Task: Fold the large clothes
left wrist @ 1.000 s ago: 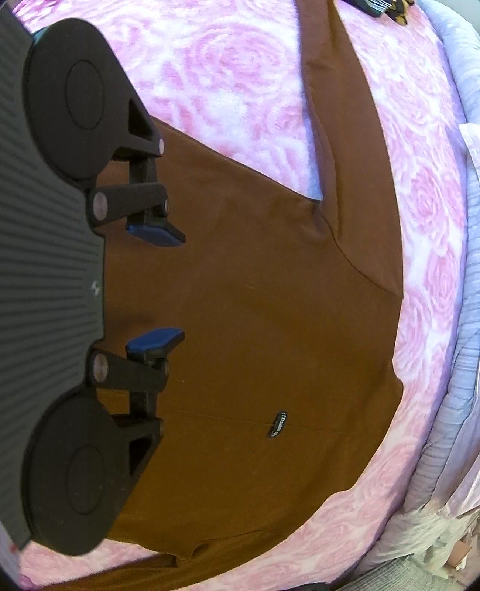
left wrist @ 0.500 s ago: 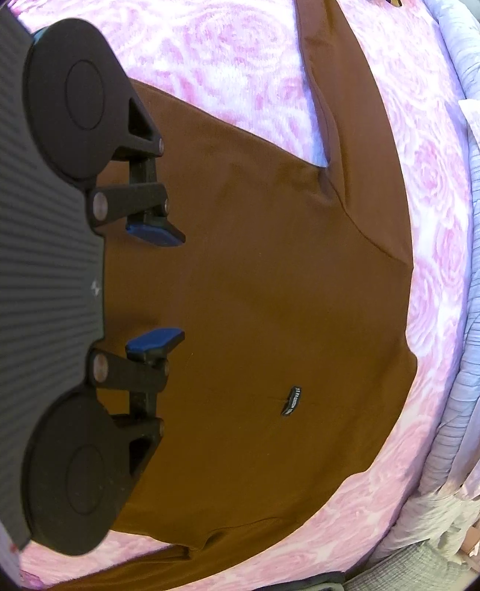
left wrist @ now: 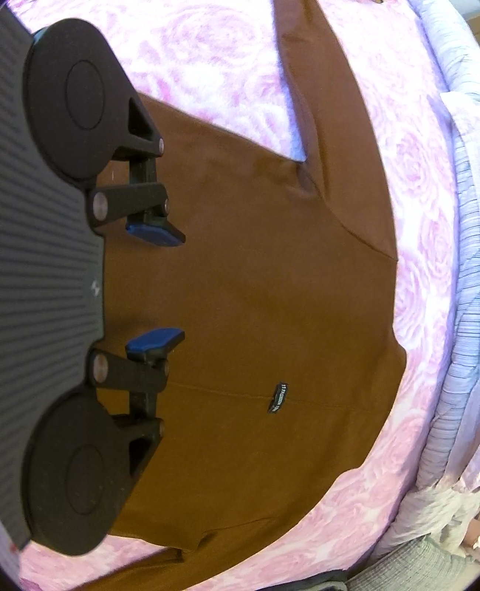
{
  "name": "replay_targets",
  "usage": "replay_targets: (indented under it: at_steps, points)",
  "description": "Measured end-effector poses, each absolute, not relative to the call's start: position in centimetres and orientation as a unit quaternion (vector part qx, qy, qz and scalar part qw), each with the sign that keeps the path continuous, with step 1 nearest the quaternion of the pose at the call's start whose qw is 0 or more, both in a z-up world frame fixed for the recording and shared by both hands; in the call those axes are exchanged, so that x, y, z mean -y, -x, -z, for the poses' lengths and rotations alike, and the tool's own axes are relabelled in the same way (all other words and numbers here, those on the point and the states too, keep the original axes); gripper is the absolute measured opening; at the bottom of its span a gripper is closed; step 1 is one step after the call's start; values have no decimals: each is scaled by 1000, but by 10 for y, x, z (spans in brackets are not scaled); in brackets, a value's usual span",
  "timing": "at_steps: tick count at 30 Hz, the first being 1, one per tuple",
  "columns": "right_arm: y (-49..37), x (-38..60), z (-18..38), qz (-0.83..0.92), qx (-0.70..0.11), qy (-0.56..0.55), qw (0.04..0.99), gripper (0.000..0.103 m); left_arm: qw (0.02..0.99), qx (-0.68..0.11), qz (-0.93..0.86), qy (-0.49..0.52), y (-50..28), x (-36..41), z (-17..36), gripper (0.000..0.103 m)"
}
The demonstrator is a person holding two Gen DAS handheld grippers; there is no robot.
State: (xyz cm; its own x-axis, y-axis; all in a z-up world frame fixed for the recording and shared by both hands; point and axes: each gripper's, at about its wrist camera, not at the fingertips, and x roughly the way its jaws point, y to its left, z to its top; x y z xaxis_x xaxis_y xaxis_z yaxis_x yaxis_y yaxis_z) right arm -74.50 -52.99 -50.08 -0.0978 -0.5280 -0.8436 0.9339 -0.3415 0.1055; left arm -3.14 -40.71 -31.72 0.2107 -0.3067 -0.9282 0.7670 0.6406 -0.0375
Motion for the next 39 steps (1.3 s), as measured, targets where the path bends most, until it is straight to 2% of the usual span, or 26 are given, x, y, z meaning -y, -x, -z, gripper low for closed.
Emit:
replay_targets:
  at_steps: [1, 2, 3, 6, 8, 10, 14, 16, 23, 26, 28, 31, 35, 36, 39]
  points:
    - [735, 528, 494, 718, -263, -396, 508, 37, 747, -512, 359, -225, 30, 404, 316, 44]
    - [722, 525, 486, 738, -287, -358, 495, 48, 748, -512, 357, -225, 28, 402, 316, 44]
    - [713, 521, 480, 749, -295, -328, 495, 50, 750, -511, 355, -225, 26, 399, 316, 44]
    - [685, 511, 477, 687, -275, -325, 589, 50, 748, -505, 364, -229, 24, 394, 319, 44]
    - [667, 510, 493, 633, -309, -337, 625, 50, 740, -502, 379, -237, 25, 390, 323, 44]
    - [657, 505, 516, 629, -379, -318, 600, 50, 727, -496, 398, -259, 25, 383, 329, 44]
    - [668, 479, 506, 687, -372, -350, 518, 50, 704, -492, 413, -304, 16, 347, 339, 44]
    - [649, 459, 490, 684, -374, -350, 519, 50, 697, -487, 415, -323, 11, 323, 341, 44]
    - [466, 362, 452, 484, -351, -336, 728, 50, 666, -478, 466, -333, 10, 260, 347, 43]
    - [397, 316, 465, 423, -371, -324, 760, 50, 647, -466, 485, -359, 14, 241, 351, 43]
    - [372, 287, 486, 416, -434, -322, 732, 50, 626, -471, 500, -371, 13, 223, 351, 44]
    - [375, 240, 488, 448, -447, -309, 710, 50, 603, -487, 503, -382, 8, 192, 350, 44]
    - [395, 211, 493, 435, -523, -416, 603, 51, 575, -518, 482, -410, 5, 157, 343, 41]
    - [401, 202, 489, 437, -521, -446, 582, 51, 568, -536, 465, -416, 3, 152, 341, 38]
    - [410, 190, 445, 454, -478, -470, 587, 51, 575, -551, 446, -409, -2, 144, 312, 37]
